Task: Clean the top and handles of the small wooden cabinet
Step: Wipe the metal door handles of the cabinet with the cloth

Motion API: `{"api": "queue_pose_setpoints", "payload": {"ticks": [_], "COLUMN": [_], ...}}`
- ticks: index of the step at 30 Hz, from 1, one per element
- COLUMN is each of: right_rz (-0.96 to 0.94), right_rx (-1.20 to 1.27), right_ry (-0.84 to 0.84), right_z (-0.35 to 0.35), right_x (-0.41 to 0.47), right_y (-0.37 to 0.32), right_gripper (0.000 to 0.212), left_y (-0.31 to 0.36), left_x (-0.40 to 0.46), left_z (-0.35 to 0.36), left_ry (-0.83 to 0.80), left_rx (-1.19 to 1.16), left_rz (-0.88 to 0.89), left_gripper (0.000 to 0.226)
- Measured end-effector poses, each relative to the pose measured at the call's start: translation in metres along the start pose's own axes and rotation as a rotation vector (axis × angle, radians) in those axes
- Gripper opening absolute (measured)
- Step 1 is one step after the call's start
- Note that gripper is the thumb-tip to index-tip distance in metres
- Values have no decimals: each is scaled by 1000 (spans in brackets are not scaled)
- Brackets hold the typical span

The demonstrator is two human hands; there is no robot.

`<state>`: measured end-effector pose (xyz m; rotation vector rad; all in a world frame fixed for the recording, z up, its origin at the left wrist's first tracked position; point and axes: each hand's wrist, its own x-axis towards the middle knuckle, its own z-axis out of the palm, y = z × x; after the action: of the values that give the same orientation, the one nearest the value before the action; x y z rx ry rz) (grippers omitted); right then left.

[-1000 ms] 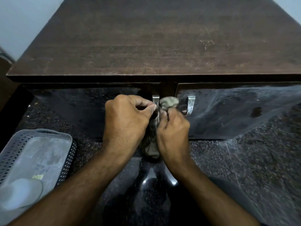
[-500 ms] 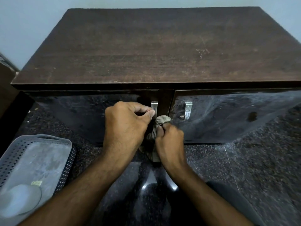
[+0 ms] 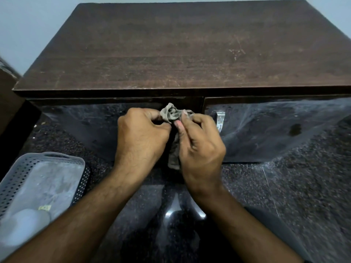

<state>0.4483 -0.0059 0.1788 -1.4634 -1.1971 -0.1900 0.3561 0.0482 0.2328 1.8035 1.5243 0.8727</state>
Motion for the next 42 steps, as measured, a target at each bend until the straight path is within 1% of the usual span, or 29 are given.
{"api": "queue_pose_setpoints", "payload": {"ticks": [3,4,6,8,11,13,14,16,18,19,21,23,26,29,34,36,39,42], "right_rz": [57,64,67,52,18,2,1,18,108,179,302,344,258,149,222,237,185,113], "right_rx": [55,58,32,13,21,9,13,19,-8,-20,-27,1,67,82,62,84,119,72], "right_ry": [-1,-18,-60,-68,16,50,38,-49,-139,-156,-133,-84,-11,2,-33,-12,43,63], "right_z": [-3,-3,-2,-1,4,7,7,3,0,1,4,5,0,-3,-2,-4,-1,2], "right_x": [-5,-8,-16,-16,4,12,9,-6,-21,-24,-24,-22,-23,-23,-23,-19,-2,8], "right_y": [7,8,8,5,1,2,3,9,19,26,34,34,29,26,25,20,13,10], "right_gripper": [6,5,11,12,7,7,8,9,11,12,11,10,9,5,10,10,7,11], "left_y": [-1,-1,0,2,6,7,7,6,5,5,4,3,0,-1,4,7,12,15], "left_x": [1,1,0,-3,-4,-6,-6,-8,-8,-8,-8,-8,-5,-4,-5,-6,-8,-9], "left_z": [-4,-5,-6,-8,-11,-13,-14,-16,-16,-15,-13,-10,-8,-7,-4,-4,-5,-8], "left_ry": [-18,-7,19,33,79,97,97,97,102,99,68,22,-1,9,-14,-24,9,82], "left_rx": [-10,-16,-18,-5,38,52,53,62,71,74,65,54,66,68,53,41,68,89], "left_rz": [-47,-61,-74,-65,-21,-7,-1,13,30,35,40,26,3,9,-13,-23,-1,47], "left_gripper": [13,12,10,11,14,16,16,15,12,11,9,10,8,11,15,18,19,21]}}
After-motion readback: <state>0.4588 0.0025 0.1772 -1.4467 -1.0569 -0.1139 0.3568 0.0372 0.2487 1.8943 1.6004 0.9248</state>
